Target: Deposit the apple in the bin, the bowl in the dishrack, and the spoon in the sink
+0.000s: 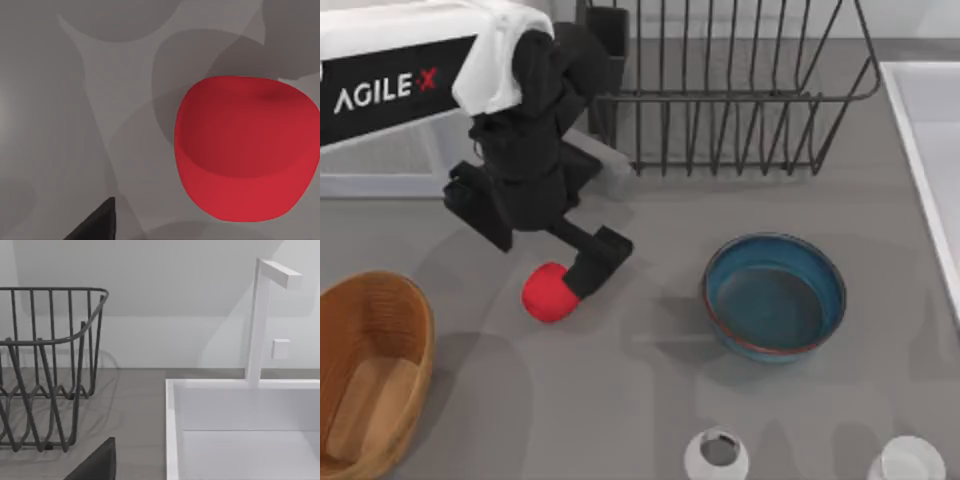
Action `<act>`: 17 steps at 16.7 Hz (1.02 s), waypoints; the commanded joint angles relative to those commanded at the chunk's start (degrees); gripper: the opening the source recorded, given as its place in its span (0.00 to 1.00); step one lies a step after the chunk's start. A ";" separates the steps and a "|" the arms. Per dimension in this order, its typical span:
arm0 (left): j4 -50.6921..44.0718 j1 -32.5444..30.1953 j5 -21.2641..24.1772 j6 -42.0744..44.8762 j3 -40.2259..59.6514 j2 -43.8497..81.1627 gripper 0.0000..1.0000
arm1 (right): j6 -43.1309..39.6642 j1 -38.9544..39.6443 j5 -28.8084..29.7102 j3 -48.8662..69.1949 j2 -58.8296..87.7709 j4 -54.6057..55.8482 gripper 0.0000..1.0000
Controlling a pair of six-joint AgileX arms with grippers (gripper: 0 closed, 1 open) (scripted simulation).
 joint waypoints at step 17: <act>14.06 -0.03 0.04 0.04 -8.55 5.51 0.92 | 0.00 0.00 0.00 0.00 0.00 0.00 1.00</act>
